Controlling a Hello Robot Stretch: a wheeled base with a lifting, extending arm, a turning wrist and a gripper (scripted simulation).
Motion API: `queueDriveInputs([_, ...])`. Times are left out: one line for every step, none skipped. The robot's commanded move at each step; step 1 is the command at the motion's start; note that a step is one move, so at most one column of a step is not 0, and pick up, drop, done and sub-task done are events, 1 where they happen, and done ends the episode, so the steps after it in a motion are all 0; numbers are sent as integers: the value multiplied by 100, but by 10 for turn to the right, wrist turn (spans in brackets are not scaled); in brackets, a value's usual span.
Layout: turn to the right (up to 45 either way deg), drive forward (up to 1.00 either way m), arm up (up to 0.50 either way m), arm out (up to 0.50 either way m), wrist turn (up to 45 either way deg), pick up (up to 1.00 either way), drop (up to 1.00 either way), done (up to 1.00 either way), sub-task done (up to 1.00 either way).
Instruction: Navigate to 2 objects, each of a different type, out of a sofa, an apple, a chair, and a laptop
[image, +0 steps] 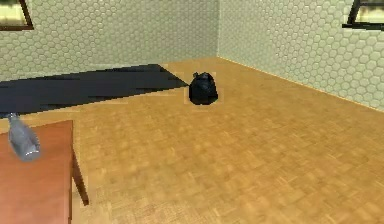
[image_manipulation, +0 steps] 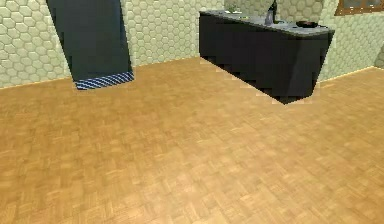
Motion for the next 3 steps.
queueDriveInputs([-450, 0, 0, 0, 0, 0, 0, 0, 0])
queueDriveInputs([-120, 0, 0, 0, 0, 0, 0, 0, 0])
queueDriveInputs([0, 0, 0, 0, 0, 0, 0, 100, 0])
